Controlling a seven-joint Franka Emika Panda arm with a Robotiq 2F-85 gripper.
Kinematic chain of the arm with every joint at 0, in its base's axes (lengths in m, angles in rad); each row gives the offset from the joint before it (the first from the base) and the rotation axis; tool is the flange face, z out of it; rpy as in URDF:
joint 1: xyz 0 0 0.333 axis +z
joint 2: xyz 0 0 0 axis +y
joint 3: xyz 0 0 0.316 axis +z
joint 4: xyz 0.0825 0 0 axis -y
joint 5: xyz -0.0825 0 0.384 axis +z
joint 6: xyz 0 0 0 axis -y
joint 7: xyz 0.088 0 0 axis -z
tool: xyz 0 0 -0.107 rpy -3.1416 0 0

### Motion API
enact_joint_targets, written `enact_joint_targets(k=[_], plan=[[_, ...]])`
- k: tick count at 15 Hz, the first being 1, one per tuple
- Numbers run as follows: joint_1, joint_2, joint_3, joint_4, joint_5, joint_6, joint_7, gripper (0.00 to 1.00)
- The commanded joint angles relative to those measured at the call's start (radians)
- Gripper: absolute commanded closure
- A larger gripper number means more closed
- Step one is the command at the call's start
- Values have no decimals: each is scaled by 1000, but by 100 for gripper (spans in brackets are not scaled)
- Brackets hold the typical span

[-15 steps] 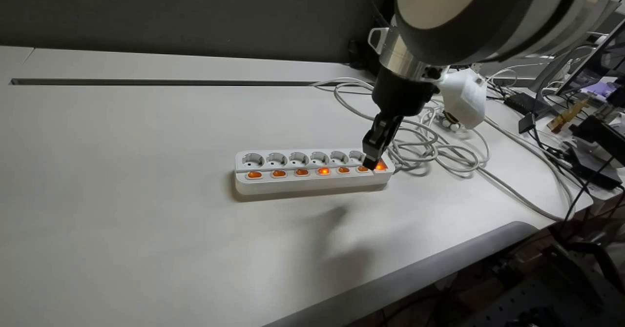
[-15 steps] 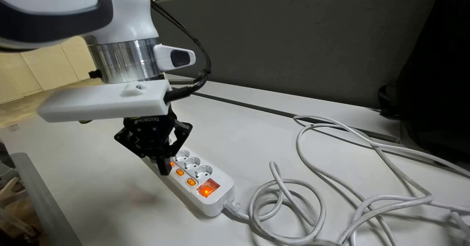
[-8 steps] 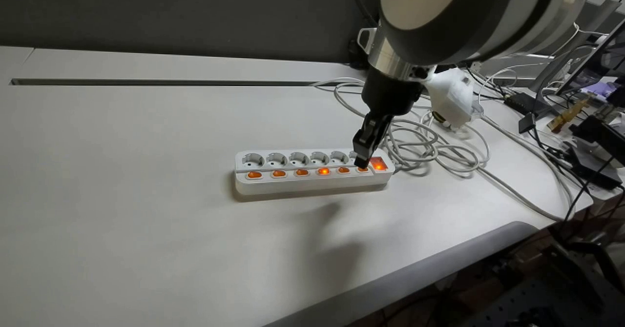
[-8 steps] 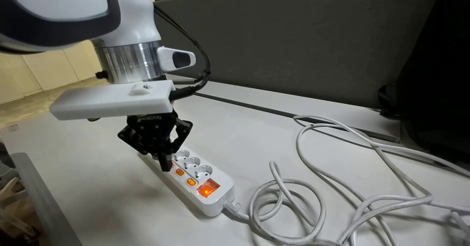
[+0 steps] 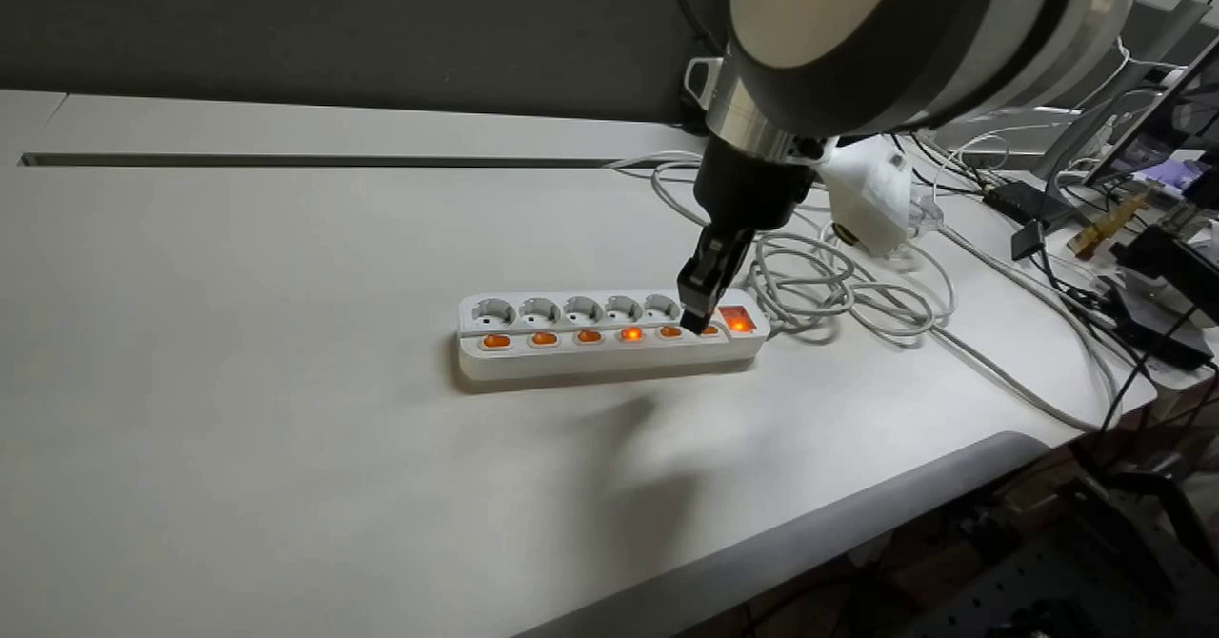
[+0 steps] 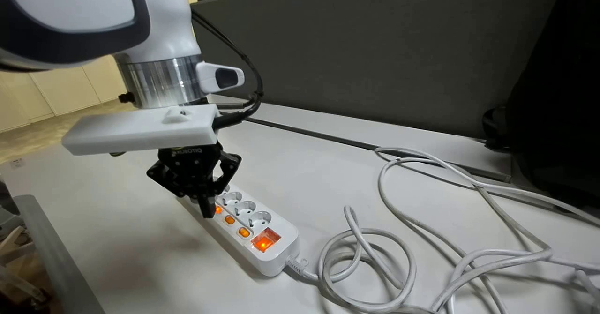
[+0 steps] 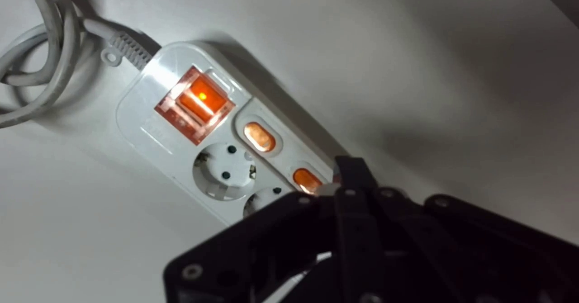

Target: Turn off the fourth switch

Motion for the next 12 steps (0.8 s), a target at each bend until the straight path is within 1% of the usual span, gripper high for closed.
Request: enact_joint_targets(k=[1,12], plan=[[-3,12,20,2,9,30,-5,100],[-13,78,49,27,-7,111,2,100]])
